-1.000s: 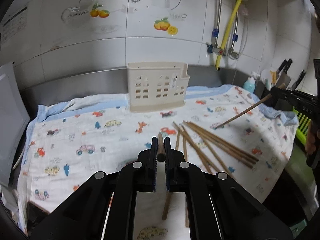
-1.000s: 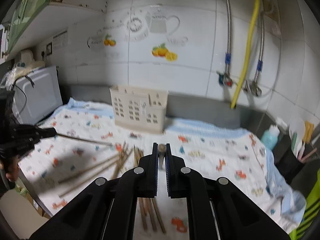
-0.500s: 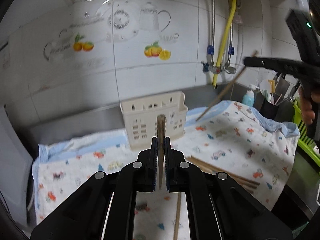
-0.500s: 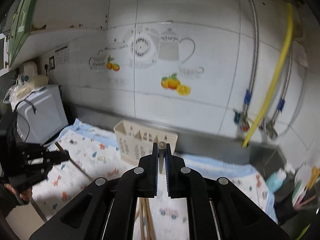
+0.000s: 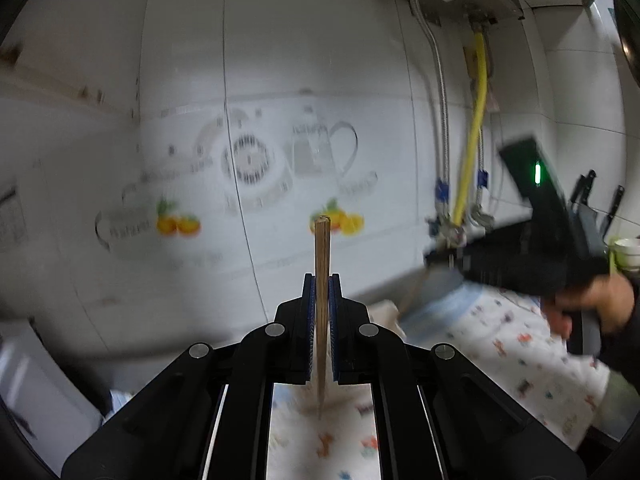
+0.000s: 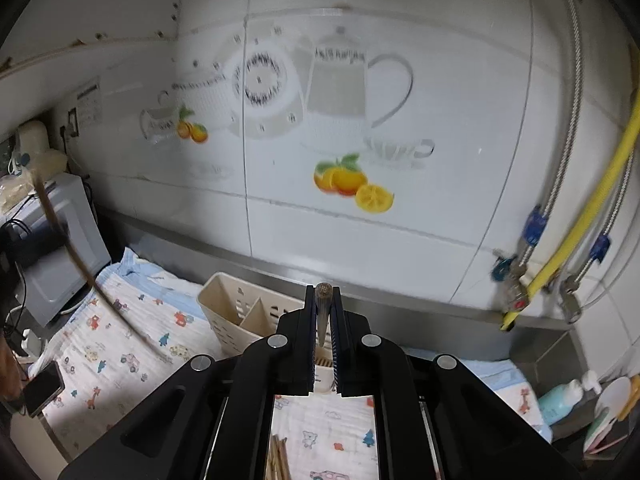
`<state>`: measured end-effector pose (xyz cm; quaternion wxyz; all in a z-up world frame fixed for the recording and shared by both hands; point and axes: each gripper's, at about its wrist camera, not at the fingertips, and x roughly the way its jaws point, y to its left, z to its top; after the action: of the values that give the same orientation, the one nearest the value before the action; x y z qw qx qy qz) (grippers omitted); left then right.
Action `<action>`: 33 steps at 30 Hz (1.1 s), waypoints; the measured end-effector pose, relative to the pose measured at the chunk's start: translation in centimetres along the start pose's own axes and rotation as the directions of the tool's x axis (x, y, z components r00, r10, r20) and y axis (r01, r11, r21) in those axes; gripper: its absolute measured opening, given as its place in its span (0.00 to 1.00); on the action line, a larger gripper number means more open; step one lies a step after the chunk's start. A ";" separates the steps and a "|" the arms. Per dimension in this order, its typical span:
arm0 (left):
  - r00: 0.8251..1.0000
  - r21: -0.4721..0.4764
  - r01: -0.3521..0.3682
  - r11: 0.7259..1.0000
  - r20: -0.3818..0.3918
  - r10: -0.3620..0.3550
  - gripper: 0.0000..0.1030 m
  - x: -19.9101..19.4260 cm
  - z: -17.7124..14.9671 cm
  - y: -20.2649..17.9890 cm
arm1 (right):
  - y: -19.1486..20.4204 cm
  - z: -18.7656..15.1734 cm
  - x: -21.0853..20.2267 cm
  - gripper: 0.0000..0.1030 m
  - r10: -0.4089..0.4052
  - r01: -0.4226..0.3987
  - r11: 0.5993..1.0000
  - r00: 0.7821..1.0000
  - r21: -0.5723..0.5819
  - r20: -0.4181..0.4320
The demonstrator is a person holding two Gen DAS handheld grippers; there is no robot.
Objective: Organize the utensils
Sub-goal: 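Lift the left tool's chopstick over the beige holder while the right tool carries its own, then open the left tool to drop its chopstick in the holder while the right tool opens too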
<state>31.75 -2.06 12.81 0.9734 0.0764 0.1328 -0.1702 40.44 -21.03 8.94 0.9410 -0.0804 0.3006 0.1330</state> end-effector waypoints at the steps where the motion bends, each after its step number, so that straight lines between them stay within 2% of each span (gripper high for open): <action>1: 1.000 -0.002 -0.002 1.000 0.011 0.002 0.05 0.4 0.6 0.1 | 0.0 -0.1 0.5 0.06 0.001 -0.001 1.000 1.000 -0.001 -0.009; 5: 0.999 -0.013 -0.021 1.000 0.047 0.022 0.05 2.8 2.6 0.6 | 0.0 -0.7 2.3 0.06 0.005 -0.006 1.000 0.999 -0.006 -0.041; 10: 0.997 -0.036 -0.061 0.998 0.051 0.063 0.05 6.1 3.0 1.1 | 0.0 -1.3 3.7 0.06 0.009 -0.010 1.000 0.998 -0.014 -0.060; 15: 0.999 -0.116 -0.051 0.992 0.006 0.052 0.05 9.2 1.4 2.7 | -0.1 -1.7 4.4 0.06 0.018 -0.018 1.000 0.998 -0.010 -0.067; 19: 0.997 -0.150 -0.051 0.987 -0.059 0.042 0.05 11.1 -0.4 3.5 | -0.1 -2.1 4.9 0.06 0.022 -0.023 1.000 0.997 -0.005 -0.071; 27: 0.990 -0.154 -0.067 0.986 -0.137 0.046 0.07 12.7 -2.6 4.2 | 0.1 -2.3 4.6 0.07 0.015 -0.015 1.000 0.998 -0.001 -0.054; 33: 0.990 -0.172 -0.056 0.983 -0.139 0.032 0.08 11.8 -2.3 4.4 | -0.1 -2.1 2.4 0.17 -0.001 0.001 1.000 1.000 0.002 -0.011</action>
<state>43.43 -1.15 7.69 0.9687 0.0046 0.2112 -0.1305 41.20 -21.12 5.87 0.9395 -0.0804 0.3058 0.1317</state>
